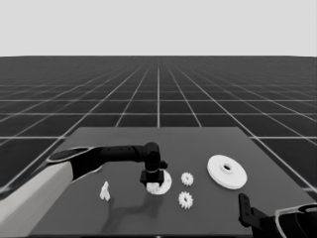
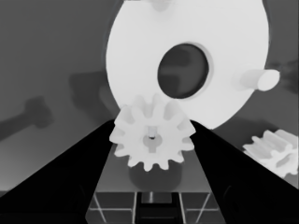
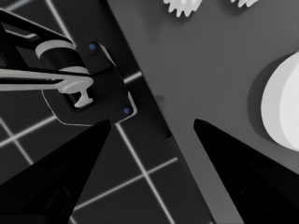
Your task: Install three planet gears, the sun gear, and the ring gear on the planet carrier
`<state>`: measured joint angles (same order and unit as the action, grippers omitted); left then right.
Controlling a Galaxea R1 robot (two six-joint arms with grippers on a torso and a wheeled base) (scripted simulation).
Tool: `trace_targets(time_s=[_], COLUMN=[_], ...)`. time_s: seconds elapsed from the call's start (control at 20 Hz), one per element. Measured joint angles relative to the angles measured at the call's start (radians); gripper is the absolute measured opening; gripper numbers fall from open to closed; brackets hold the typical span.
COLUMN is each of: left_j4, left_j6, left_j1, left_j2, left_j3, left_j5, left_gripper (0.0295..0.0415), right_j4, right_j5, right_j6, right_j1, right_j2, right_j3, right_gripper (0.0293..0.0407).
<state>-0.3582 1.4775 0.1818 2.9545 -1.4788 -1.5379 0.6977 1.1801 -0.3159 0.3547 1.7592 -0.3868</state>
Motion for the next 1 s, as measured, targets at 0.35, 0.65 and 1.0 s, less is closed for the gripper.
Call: trace_targets(time_s=[0.35, 0.65, 1.0], left_j4=[-0.003, 0.249, 0.403], left_j6=[-0.002, 0.114, 0.098], left_j1=[0.003, -0.238, -0.405], left_j2=[0.001, -0.031, -0.023], left_j3=[-0.003, 0.155, 0.131], left_j5=[0.001, -0.049, -0.032], left_gripper=[0.0384, 0.0385, 0.0385], right_j4=[0.000, 0.000, 0.000], right_j5=[0.000, 0.000, 0.000], right_j6=[0.000, 0.000, 0.000], right_j1=[0.000, 0.000, 0.000], right_j2=[0.000, 0.000, 0.000], right_j3=[0.000, 0.000, 0.000], right_gripper=[0.0385, 0.0385, 0.0385])
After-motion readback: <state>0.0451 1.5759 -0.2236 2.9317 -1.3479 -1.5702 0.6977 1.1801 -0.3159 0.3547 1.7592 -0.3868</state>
